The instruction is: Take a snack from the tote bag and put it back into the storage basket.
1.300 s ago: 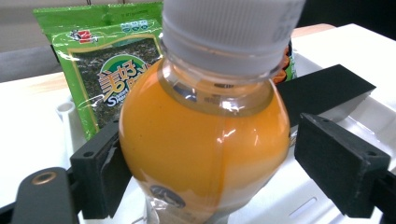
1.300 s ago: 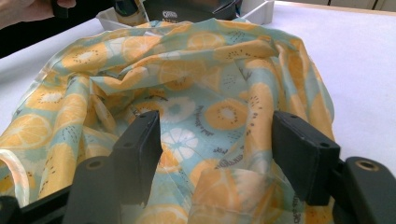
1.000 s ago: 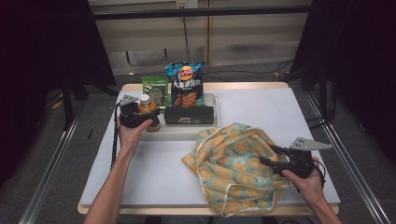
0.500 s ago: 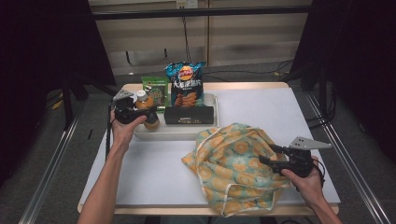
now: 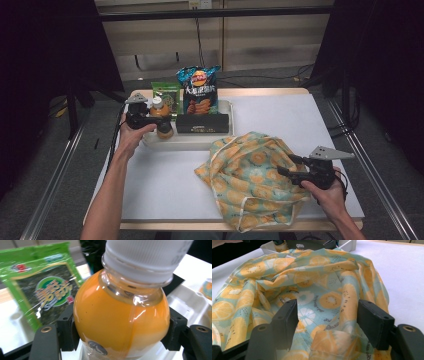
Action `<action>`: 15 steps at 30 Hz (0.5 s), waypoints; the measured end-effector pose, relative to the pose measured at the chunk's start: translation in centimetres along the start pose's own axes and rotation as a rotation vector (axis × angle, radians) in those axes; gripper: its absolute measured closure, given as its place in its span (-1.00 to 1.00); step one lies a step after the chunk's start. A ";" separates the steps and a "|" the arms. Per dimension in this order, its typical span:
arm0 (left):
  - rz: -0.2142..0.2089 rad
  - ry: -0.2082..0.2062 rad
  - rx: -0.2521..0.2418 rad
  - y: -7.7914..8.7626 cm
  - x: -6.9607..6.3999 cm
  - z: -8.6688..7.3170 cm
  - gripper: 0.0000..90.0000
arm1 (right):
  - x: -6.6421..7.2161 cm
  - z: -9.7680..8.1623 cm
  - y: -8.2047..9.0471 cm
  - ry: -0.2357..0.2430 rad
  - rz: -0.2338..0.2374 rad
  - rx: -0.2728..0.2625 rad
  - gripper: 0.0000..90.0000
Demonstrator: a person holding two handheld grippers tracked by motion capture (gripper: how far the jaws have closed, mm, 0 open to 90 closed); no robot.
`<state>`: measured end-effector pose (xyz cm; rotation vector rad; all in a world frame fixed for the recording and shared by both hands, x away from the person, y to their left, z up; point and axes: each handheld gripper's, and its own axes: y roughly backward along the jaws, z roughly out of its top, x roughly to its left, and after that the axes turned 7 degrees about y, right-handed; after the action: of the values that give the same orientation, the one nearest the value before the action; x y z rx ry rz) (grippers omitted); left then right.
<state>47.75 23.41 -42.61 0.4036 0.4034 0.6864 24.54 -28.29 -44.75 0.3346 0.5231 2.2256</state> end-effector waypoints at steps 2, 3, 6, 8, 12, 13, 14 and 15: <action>-0.029 -0.015 0.018 -0.3 0.3 -0.2 -0.32 | 0.0 0.0 -0.1 0.001 0.000 0.001 -0.25; -0.045 -0.023 0.010 -0.3 0.4 -0.2 -0.32 | 0.0 0.0 -0.1 0.000 0.001 0.002 -0.26; -0.060 -0.025 0.010 -0.3 0.8 -0.2 -0.32 | 0.0 -0.1 -0.1 -0.002 -0.001 0.002 -0.26; -0.073 -0.026 0.009 -0.3 0.9 -0.2 -0.32 | -0.1 -0.1 -0.1 -0.003 -0.004 0.002 -0.26; -0.093 -0.076 0.050 -0.3 0.9 0.2 -0.33 | 0.0 -0.1 0.0 -0.006 -0.007 0.002 -0.27; -0.096 -0.075 0.047 -0.3 0.8 0.2 -0.33 | 0.1 -0.1 0.0 -0.005 -0.004 0.002 -0.27; -0.091 -0.074 0.050 -0.3 0.8 0.2 -0.33 | 0.1 -0.1 0.0 -0.005 -0.004 0.002 -0.27; -0.088 -0.072 0.045 -0.3 0.9 0.2 -0.33 | 0.1 -0.1 0.0 -0.006 -0.004 0.003 -0.27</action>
<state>48.60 23.78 -42.79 0.4499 0.3665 0.5766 24.46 -28.24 -44.80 0.3419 0.5234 2.2199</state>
